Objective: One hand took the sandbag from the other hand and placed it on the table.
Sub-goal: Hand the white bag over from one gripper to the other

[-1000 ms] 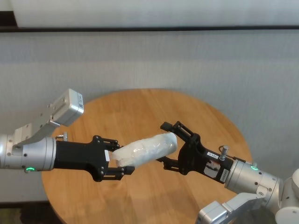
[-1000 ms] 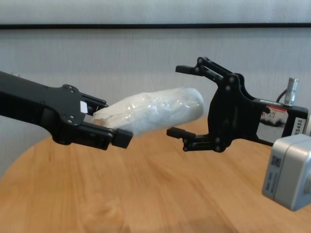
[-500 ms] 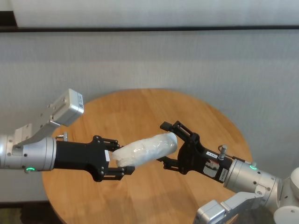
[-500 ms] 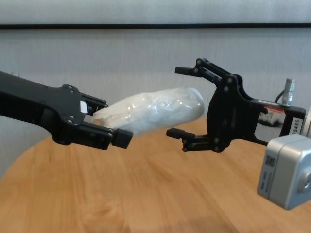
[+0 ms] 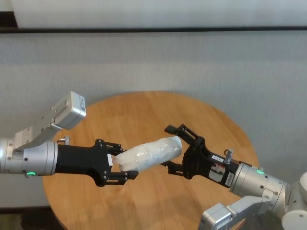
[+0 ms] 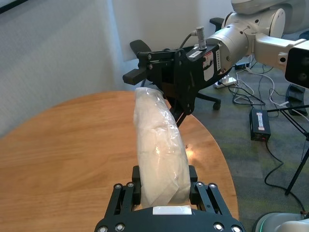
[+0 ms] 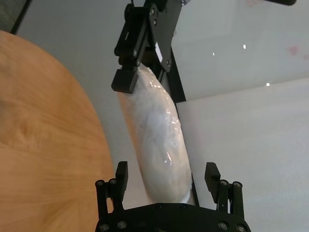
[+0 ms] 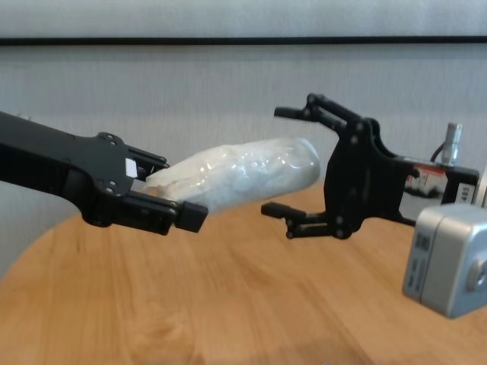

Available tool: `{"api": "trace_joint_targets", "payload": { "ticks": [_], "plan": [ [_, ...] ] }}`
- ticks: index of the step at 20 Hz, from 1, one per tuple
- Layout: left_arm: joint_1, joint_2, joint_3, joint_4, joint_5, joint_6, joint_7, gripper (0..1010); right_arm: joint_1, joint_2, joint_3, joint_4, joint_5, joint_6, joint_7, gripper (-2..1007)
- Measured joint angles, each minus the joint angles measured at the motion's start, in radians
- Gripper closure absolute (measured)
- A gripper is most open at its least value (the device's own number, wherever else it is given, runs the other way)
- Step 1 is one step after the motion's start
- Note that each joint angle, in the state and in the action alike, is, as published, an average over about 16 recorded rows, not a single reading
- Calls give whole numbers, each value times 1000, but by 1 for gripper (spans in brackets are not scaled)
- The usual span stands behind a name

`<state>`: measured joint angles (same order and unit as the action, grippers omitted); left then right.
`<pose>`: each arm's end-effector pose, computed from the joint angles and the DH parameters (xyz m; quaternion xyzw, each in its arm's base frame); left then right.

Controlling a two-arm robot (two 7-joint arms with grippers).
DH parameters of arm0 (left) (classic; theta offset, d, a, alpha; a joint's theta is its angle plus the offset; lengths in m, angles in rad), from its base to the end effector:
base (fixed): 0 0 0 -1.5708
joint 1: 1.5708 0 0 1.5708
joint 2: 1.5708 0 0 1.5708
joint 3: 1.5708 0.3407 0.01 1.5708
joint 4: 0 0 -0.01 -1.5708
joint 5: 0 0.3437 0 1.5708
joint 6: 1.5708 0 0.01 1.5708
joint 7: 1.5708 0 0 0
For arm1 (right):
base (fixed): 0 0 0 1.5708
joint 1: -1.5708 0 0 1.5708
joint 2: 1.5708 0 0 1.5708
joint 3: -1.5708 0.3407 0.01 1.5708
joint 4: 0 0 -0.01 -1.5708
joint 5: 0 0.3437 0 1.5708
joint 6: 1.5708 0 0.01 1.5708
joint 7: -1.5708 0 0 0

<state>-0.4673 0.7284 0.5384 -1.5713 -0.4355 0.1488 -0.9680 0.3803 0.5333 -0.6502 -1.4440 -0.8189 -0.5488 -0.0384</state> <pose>0.4528 0.0947 -0.2051 0.1902 -0.0666 0.1248 0.9715 0.4296 -0.0096 -0.3120 -0.1759 -0.6331 -0.2122 0.7233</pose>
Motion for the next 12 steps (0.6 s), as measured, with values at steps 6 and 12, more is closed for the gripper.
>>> {"api": "trace_joint_targets", "payload": {
  "ticks": [6,12],
  "plan": [
    [0,0,0,0,0,0,0,442,-1,2,-1,-5,12,5,7,4],
    [0,0,0,0,0,0,0,442,-1,2,-1,-4,7,3,1,4]
  ]
}}
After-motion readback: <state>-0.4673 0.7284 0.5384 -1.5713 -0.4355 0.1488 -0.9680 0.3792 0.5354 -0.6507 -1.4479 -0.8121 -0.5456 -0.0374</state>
